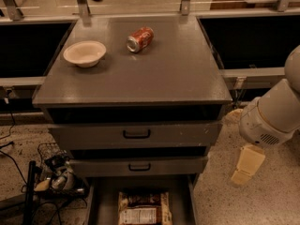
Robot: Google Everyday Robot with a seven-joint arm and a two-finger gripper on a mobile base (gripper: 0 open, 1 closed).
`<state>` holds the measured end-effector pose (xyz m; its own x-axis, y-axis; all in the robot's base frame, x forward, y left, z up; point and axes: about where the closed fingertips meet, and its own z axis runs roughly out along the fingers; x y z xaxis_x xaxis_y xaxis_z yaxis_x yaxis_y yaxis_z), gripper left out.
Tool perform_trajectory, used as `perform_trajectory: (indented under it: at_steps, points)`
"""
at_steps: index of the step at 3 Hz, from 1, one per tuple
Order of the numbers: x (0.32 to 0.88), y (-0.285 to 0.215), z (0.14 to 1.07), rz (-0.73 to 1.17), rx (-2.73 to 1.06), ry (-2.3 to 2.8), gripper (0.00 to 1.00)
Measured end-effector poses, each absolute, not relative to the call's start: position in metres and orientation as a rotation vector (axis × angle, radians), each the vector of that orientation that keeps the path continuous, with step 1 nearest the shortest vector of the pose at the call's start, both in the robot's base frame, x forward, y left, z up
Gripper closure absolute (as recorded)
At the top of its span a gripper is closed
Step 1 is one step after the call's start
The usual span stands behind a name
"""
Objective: Pick brown chip bag from bottom drawer and place on counter
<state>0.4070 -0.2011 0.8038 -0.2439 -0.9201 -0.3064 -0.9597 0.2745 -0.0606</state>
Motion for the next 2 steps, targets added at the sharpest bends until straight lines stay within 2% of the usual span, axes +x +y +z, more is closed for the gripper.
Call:
perform_trajectory:
  at_steps: [2]
  points:
    - [0.4025, -0.1987, 0.7953, 0.221, -1.728, 2.259, 0.00]
